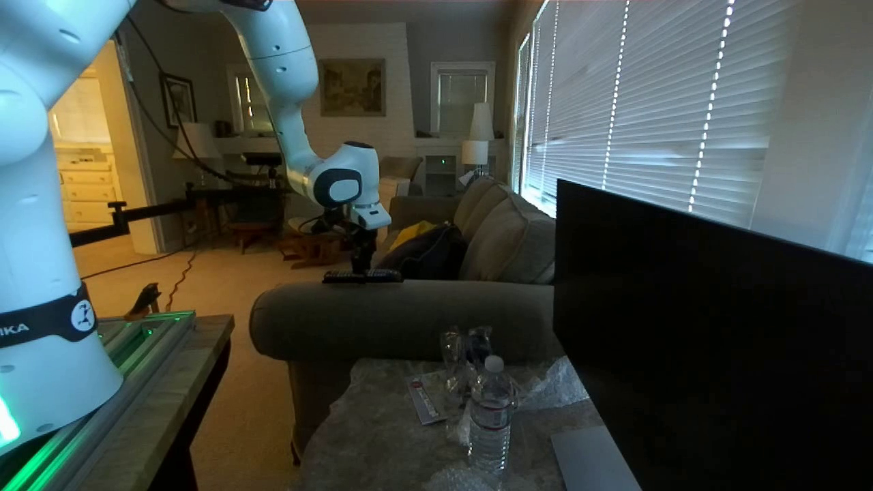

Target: Put the remote on the couch

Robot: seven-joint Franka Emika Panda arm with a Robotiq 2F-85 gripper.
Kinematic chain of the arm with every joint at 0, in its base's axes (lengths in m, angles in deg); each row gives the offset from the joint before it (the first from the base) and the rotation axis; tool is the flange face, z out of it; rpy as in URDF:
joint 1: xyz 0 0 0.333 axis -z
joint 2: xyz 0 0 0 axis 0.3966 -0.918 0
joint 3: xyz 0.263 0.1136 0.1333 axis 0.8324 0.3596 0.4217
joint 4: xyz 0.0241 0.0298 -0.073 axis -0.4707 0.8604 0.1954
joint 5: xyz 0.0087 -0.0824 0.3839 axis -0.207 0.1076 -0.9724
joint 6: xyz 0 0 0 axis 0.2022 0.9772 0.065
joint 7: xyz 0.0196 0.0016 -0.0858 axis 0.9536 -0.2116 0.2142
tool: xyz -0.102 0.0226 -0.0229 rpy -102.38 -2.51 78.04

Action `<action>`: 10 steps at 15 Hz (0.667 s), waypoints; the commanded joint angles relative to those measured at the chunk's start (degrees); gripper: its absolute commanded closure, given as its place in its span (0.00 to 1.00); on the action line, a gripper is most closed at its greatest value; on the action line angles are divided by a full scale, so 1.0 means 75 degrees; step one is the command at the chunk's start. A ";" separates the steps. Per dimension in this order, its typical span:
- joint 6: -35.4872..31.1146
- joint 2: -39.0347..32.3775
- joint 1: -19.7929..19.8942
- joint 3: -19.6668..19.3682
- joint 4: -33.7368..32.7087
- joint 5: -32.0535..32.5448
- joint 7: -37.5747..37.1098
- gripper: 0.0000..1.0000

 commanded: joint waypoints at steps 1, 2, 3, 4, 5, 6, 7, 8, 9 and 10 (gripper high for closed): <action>0.0159 -0.0140 -0.0240 -0.0191 -0.0252 0.0192 -0.0266 0.72; 0.0122 -0.0164 -0.0270 -0.0215 -0.0260 0.0198 -0.0264 0.72; 0.0138 -0.0175 -0.0296 -0.0235 -0.0272 0.0203 -0.0264 0.72; 0.0126 -0.0193 -0.0339 -0.0273 -0.0281 0.0213 -0.0273 0.72; 0.0129 -0.0199 -0.0360 -0.0285 -0.0285 0.0210 -0.0266 0.72; 0.0111 -0.0209 -0.0398 -0.0311 -0.0293 0.0216 -0.0270 0.72; 0.0090 -0.0212 -0.0455 -0.0360 -0.0296 0.0235 -0.0292 0.72; 0.0081 -0.0216 -0.0476 -0.0376 -0.0301 0.0245 -0.0277 0.72; 0.0123 -0.0208 -0.0490 -0.0383 -0.0305 0.0261 -0.0239 0.72; 0.0144 -0.0190 -0.0439 -0.0316 -0.0304 0.0216 -0.0178 0.22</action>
